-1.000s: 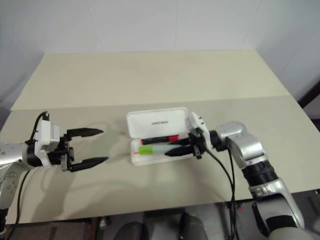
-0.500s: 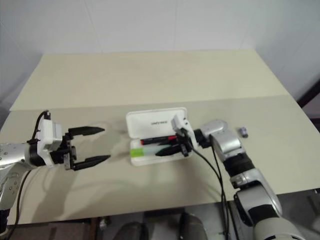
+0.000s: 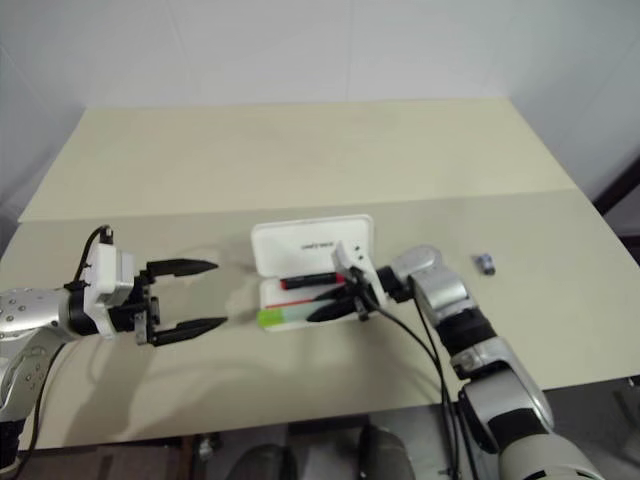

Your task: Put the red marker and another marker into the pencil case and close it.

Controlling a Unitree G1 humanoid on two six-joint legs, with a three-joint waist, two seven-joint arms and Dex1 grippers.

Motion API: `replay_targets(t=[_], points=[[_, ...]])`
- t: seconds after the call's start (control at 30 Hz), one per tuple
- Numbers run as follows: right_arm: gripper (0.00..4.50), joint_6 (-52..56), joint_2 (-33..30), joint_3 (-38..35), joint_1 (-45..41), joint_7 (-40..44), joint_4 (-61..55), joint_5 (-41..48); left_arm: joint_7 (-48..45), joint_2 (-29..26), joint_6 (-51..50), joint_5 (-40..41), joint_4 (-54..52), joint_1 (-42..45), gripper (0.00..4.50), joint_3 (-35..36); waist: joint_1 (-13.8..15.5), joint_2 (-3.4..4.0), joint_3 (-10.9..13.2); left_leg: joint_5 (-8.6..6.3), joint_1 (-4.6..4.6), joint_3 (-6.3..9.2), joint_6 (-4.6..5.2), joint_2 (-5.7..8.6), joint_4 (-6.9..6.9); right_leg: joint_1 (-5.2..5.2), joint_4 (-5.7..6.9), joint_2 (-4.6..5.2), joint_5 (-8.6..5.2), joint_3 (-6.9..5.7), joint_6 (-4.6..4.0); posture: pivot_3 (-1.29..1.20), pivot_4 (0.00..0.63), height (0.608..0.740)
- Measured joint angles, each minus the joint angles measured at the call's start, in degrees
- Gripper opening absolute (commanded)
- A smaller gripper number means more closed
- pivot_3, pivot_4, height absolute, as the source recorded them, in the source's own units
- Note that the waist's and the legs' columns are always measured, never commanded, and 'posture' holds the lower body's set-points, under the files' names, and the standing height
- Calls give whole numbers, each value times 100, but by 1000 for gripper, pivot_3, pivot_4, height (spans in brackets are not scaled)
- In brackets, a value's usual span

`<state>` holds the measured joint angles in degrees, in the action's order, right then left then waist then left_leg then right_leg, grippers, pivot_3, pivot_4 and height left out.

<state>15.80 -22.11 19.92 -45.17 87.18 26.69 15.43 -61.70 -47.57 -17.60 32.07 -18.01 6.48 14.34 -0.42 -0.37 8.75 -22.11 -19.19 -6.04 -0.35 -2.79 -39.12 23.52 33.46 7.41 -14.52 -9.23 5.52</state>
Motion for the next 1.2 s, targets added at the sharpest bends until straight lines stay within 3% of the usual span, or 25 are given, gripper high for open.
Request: replay_targets(t=[0.1, 0.47, 0.93, 1.2], points=[[490, -113, 57, 0, -12, 4, 146, -80, -5, 0, 0, 0, 0, 3, 4500, -12, 0, 0, 0, 0, 0, 0, 0, 0, 0, 0, 1, 0, 0, 0, 0, 0, 150, 740], [4446, -441, 165, -16, -169, 28, 452, -179, 1, 0, 0, 0, 0, 88, 4500, -33, -3, 1, 1, 1, 0, 0, -2, 0, 0, 0, 0, 0, 0, 1, 0, 0, 150, 740], [4481, -194, 122, -472, -149, -79, -558, 240, -4, 6, 3, -3, 47, 227, 4500, -198, -13, 1, 1, 1, -1, 2, -2, 0, 0, 0, 1, 0, 0, 0, 0, 0, 150, 740], [4481, 54, -269, -748, 346, -349, -1487, 454, -20, 17, 13, -3, 64, 245, 4500, -214, 22, 2, 1, 0, -1, 2, -3, 0, 1, 0, 0, 1, 0, 0, 0, 0, 150, 740]])
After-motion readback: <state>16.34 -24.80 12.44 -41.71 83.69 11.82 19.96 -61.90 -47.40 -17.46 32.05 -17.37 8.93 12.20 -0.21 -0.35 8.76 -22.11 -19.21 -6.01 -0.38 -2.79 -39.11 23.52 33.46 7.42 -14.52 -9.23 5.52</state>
